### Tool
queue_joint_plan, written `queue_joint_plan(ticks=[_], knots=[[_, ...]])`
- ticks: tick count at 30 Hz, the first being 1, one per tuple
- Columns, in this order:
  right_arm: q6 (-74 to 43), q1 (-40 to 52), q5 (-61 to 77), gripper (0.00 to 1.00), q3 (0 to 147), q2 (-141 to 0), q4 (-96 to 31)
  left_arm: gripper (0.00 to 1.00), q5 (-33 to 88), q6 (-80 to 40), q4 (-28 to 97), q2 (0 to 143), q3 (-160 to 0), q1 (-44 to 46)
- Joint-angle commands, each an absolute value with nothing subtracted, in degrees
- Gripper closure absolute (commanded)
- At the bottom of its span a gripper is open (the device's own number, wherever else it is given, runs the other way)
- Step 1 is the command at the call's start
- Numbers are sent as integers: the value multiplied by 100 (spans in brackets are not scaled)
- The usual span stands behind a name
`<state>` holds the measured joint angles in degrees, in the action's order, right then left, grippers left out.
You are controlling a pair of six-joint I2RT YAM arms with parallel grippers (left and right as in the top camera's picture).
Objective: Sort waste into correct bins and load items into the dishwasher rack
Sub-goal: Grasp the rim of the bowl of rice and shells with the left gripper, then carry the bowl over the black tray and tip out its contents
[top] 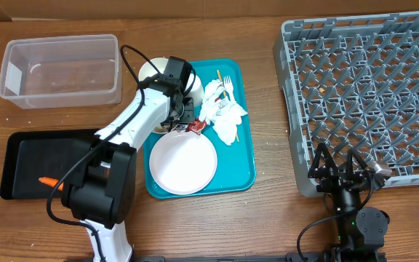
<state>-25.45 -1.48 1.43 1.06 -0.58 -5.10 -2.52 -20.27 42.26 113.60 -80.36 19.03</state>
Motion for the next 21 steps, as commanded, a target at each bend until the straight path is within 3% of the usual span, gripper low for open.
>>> queue_joint_plan(ticks=[1,2,3,8,15,21], knots=[[-2510,-167,95,0,45,-16,-469,89,-364,-1922,4469,11354,-8385,1916],[-2510,-167,95,0,45,-16,-469,96,-364,-1920,4563,11354,-8477,1916],[-2510,-167,95,0,45,-16,-469,96,-364,-1918,4696,11354,-8615,1916],[-2510,-167,95,0,45,-16,-469,96,-357,-1903,5406,11354,-9334,1916],[-2510,-167,95,0,45,-16,-469,96,-342,-1992,7741,11242,-11620,1903],[-2510,-167,95,0,45,-16,-469,96,-362,-2261,9513,10685,-13120,1146]])
